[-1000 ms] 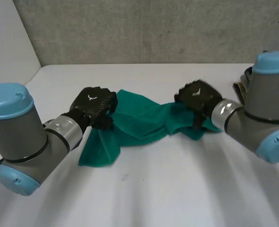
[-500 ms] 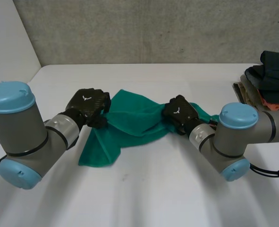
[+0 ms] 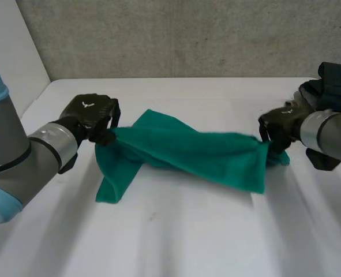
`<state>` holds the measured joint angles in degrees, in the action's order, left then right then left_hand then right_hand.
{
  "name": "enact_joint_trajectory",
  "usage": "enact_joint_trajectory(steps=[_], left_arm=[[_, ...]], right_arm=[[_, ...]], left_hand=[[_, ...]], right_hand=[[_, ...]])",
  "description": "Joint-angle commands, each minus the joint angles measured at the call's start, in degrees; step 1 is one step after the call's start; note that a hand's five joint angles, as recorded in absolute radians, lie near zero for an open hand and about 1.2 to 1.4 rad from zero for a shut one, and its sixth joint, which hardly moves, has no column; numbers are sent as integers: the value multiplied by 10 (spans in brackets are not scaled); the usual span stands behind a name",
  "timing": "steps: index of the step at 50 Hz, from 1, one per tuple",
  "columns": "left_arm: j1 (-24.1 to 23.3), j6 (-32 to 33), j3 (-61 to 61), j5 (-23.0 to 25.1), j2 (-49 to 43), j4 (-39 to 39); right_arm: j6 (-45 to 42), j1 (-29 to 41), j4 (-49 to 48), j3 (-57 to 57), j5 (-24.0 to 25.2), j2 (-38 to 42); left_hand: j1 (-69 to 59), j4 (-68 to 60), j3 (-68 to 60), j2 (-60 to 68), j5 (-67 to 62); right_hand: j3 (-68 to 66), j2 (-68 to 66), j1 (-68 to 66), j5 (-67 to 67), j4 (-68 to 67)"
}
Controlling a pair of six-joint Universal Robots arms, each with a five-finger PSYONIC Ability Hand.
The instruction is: Fold the laundry.
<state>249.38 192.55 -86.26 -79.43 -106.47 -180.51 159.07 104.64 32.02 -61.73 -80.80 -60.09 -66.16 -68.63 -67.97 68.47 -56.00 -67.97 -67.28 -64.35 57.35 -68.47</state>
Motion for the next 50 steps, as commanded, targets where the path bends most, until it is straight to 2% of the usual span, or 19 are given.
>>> enact_joint_trajectory(steps=[1, 4, 8, 12, 15, 16, 19, 26, 32, 36, 42, 46, 47, 50], left_arm=[[-3, 61, 85, -13, -119, -16], [-3, 73, 144, -20, -143, -29], [-7, 64, 239, -34, -137, -58], [-14, 45, 284, -52, -85, -156], [-21, 40, 283, -50, -60, -209], [-25, 40, 278, -42, -48, -239], [-28, 41, 258, -29, -34, -254], [-13, 65, 111, -15, -20, -241], [-21, 77, -43, -7, -27, -246], [-39, 81, -109, 6, -55, -256], [-64, 81, -133, 13, -108, -248], [-66, 85, -124, 12, -125, -231], [-65, 85, -117, 11, -124, -221], [-57, 87, -116, 5, -113, -195]], right_arm=[[-4, 0, -33, 78, -1, 64], [19, 11, -98, 112, -3, 72], [84, 16, -235, 166, -22, 58], [168, 12, -389, 194, -72, 20], [191, 10, -433, 195, -88, 8], [193, 8, -434, 200, -88, 3], [191, 6, -415, 209, -79, 4], [191, -26, -258, 225, -36, 39], [165, -52, -134, 198, 2, 109], [120, -58, -97, 174, 5, 154], [54, -74, -100, 150, -3, 195], [48, -76, -106, 131, -9, 201], [48, -76, -108, 119, -9, 198], [48, -75, -116, 89, -7, 184]], left_hand=[[-138, -114, -120, 115, -140], [-138, -114, -120, 115, -140], [-138, -114, -120, 115, -140], [-138, -114, -120, 115, -140], [-138, -114, -120, 115, -140], [-138, -114, -120, 115, -140], [-138, -114, -120, 115, -140], [-138, -114, -120, 115, -140], [-138, -114, -120, 115, -140], [-138, -114, -120, 115, -140], [-138, -114, -120, 115, -140], [170, 195, 188, -193, 168], [307, 332, 326, -331, 306], [460, 484, 478, -483, 458]], right_hand=[[-120, -127, -157, 126, -115], [-120, -127, -157, 126, -115], [-120, -127, -157, 126, -115], [-120, -127, -157, 126, -115], [-120, -127, -157, 126, -115], [-120, -127, -157, 126, -115], [-120, -127, -157, 126, -115], [-120, -127, -157, 126, -115], [-120, -127, -157, 126, -115], [-120, -127, -157, 126, -115], [-120, -127, -157, 126, -115], [-120, -127, -157, 126, -115], [-120, -127, -157, 126, -115], [-120, -127, -157, 126, -115]])
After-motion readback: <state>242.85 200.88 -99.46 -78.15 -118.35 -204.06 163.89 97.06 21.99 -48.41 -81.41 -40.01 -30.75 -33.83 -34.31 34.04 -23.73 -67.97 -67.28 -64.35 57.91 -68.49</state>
